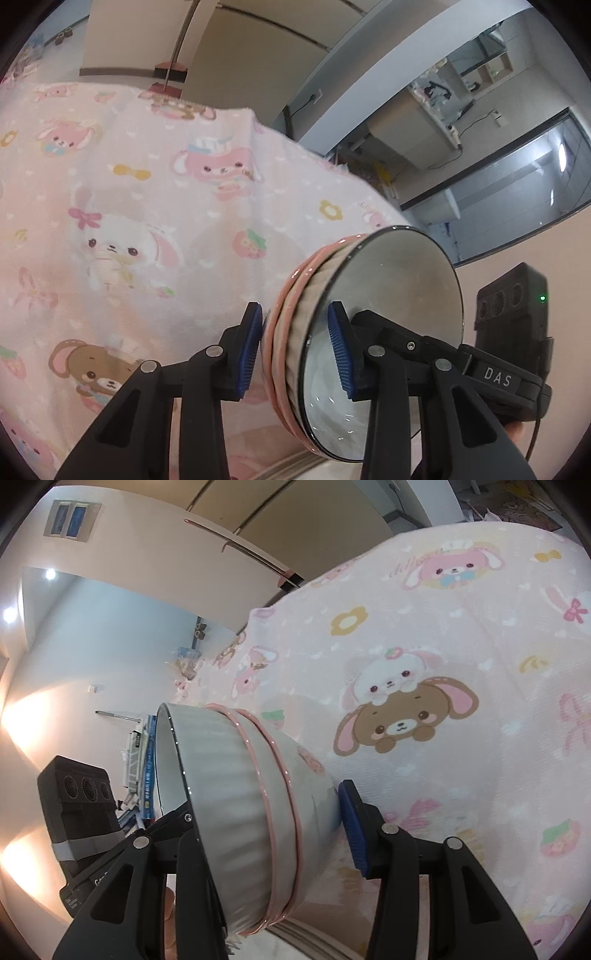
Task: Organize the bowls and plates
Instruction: 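Lift the bowl stack with both grippers and carry it over the plate stack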
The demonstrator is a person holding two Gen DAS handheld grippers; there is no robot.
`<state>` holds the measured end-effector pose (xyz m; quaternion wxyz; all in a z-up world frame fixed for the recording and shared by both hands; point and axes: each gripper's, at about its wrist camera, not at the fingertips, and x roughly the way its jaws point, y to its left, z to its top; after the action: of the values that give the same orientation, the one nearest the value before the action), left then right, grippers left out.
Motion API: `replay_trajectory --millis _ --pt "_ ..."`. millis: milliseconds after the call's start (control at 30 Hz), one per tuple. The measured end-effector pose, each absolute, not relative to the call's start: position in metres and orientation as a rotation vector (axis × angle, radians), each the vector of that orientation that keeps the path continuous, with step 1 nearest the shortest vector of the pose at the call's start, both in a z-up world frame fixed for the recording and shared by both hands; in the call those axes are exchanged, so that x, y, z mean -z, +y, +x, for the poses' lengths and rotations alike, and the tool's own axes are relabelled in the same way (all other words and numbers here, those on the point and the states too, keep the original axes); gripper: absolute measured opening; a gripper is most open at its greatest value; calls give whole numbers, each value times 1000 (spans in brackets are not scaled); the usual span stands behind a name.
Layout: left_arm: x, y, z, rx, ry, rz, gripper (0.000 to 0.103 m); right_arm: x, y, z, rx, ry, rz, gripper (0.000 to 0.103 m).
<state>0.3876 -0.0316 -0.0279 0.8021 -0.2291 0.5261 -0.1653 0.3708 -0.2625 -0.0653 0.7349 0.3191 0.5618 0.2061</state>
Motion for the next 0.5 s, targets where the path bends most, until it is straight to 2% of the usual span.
replay_trajectory --millis 233,500 --pt "8 -26 378 371 1093 -488 39 42 -262 364 -485 1192 710 44" --pt "-3 -34 373 352 1074 -480 39 42 -262 360 -472 1200 733 44"
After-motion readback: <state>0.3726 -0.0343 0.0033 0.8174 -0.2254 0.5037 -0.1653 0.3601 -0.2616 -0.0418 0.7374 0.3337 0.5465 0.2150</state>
